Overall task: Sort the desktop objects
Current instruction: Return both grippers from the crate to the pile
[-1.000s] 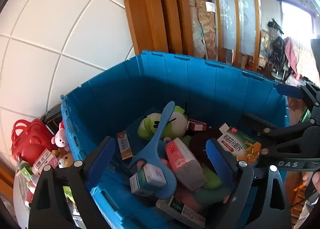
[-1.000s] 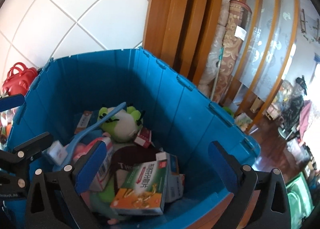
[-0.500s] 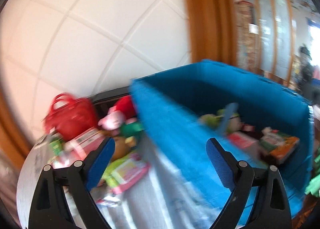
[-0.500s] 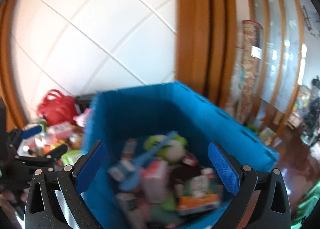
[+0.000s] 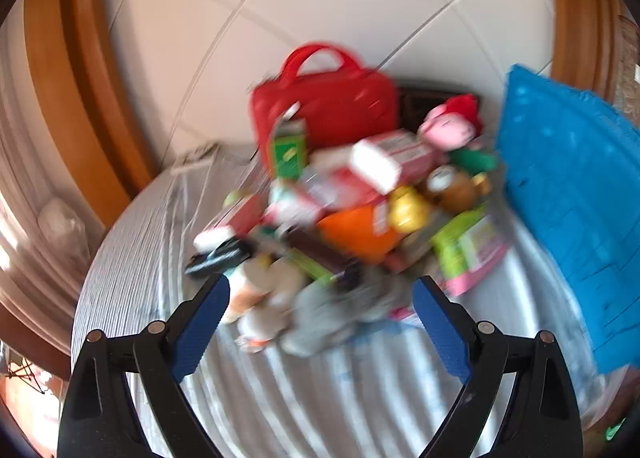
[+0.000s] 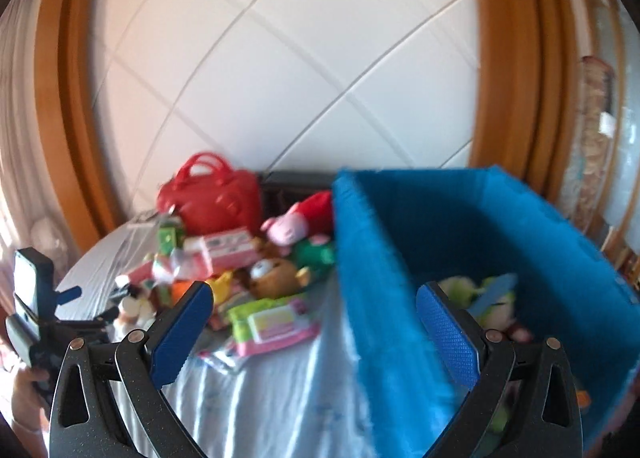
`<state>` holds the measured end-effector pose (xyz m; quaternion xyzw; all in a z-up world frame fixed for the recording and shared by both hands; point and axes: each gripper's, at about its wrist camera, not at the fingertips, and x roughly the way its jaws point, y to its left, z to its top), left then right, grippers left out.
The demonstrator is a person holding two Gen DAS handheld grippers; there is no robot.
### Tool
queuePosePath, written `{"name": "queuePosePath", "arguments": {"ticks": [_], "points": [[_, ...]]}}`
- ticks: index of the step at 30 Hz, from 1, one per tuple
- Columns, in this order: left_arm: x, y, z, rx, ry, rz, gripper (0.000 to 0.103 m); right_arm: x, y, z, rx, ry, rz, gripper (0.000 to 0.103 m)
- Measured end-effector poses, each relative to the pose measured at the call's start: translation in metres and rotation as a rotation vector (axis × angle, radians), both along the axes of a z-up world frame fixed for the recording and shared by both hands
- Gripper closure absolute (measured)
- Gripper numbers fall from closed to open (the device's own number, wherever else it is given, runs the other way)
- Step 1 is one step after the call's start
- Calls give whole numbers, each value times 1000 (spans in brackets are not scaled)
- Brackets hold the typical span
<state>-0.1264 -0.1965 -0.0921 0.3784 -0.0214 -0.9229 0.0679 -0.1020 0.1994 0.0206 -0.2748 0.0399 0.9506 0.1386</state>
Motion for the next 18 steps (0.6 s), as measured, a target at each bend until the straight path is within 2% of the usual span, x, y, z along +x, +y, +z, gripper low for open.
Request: {"name": "queuePosePath", "arguments": {"ticks": [6,9,14,18], "points": [[-15,-94,-53,-38,-82,76,9,-65,-24,-64,-70,-150,11,0],[-27,-123,-75,-34,-108,63,9,-92,-31,-98,-102,-236,-6,0],[-54,-129,-108,-43,-147,-23,9,-131,-38,-143,-133,-355,-30,0],[-84,-130,-134,6,-198,-75,13,-162,-52,-167,-142,-414,-2,0]]}}
